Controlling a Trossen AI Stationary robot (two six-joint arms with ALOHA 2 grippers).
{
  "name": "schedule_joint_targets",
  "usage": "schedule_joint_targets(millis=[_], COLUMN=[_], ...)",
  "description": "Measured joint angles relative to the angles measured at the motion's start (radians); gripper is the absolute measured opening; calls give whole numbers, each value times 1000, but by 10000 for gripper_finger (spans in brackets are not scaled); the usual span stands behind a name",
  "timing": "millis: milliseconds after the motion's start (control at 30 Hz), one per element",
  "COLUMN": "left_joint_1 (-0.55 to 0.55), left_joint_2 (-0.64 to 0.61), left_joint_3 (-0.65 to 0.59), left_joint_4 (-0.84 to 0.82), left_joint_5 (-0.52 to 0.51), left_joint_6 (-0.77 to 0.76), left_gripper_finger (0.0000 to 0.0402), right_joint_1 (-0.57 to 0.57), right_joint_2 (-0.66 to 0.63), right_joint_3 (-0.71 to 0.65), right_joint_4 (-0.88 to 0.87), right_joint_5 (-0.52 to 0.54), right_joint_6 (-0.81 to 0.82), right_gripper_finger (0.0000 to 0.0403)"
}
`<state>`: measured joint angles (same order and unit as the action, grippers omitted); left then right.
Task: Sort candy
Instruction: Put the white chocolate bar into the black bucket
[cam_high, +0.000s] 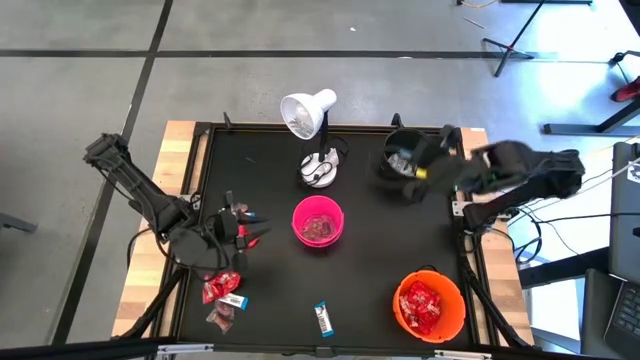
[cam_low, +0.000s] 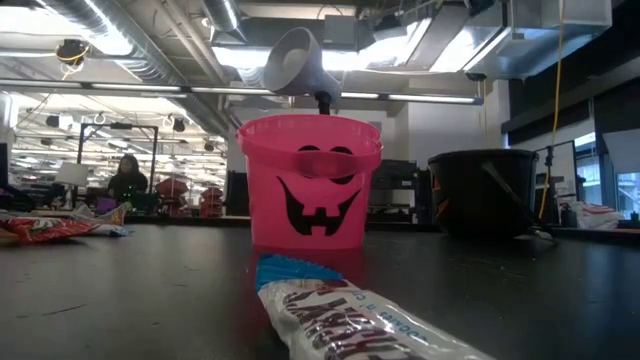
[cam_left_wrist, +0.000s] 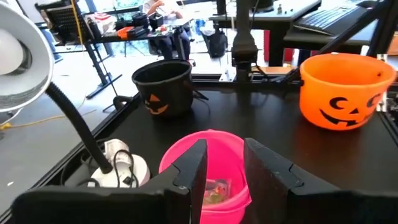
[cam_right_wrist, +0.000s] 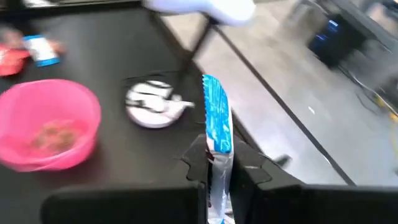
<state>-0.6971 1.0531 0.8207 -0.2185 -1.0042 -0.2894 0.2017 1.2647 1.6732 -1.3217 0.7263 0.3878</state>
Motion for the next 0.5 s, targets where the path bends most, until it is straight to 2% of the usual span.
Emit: schedule_joint_targets(millis=[267, 500], left_joint_1=[26, 26], left_joint_2=[1, 2], left_joint_3=[-1, -1], left_joint_4=[0, 1], left_joint_5=[5, 0], left_joint_6=[-26, -83], left_gripper_finger=[95, 95], right_joint_1=[-334, -634], right_joint_2=[-25, 16], right_joint_3=[-28, -94], right_joint_4=[-30, -30], right_joint_5=[-33, -255], right_joint_6=[-107, -269], right_gripper_finger=[40, 38])
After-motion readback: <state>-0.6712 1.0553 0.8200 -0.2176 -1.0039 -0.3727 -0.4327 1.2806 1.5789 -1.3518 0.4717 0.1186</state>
